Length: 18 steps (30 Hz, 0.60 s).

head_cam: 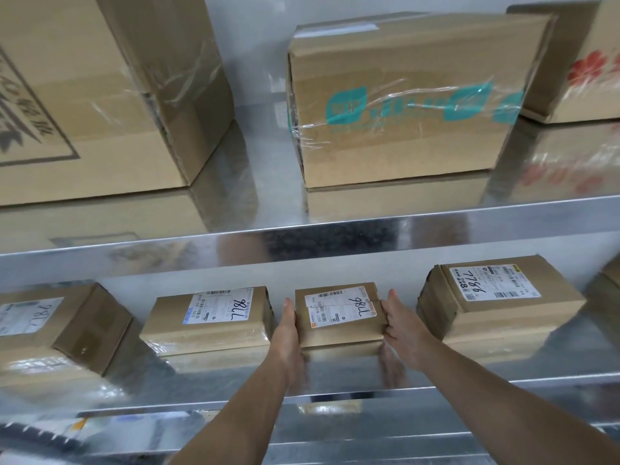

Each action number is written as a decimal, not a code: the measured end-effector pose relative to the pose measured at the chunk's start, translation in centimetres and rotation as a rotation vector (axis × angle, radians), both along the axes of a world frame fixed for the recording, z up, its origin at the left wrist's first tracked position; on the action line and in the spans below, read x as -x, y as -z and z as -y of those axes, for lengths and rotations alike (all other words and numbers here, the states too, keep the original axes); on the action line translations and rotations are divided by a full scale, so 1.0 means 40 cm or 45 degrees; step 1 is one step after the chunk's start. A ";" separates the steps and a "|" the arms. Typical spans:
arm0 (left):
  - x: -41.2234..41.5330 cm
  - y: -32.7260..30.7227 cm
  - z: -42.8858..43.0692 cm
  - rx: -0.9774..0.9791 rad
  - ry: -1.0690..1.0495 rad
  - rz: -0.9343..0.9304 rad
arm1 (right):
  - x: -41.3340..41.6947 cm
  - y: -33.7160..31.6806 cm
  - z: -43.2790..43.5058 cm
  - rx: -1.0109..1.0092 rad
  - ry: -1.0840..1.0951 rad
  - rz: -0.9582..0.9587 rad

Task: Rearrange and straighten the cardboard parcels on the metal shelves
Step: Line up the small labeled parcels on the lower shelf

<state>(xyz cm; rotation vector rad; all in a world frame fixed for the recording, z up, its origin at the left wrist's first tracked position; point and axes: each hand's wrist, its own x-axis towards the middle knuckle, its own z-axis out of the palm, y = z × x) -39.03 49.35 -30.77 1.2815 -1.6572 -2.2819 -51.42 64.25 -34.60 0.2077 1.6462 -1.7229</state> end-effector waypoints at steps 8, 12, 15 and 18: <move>0.013 0.060 0.015 -0.140 -0.114 0.045 | 0.002 0.004 0.003 -0.017 0.007 0.008; 0.020 0.087 0.027 -0.172 -0.107 0.036 | -0.002 0.007 0.007 -0.024 0.031 0.020; 0.022 0.101 0.033 -0.184 -0.093 0.055 | 0.001 0.007 0.008 -0.039 0.031 0.012; 0.021 0.100 0.035 -0.201 -0.057 0.030 | 0.003 0.008 0.008 -0.050 0.025 0.002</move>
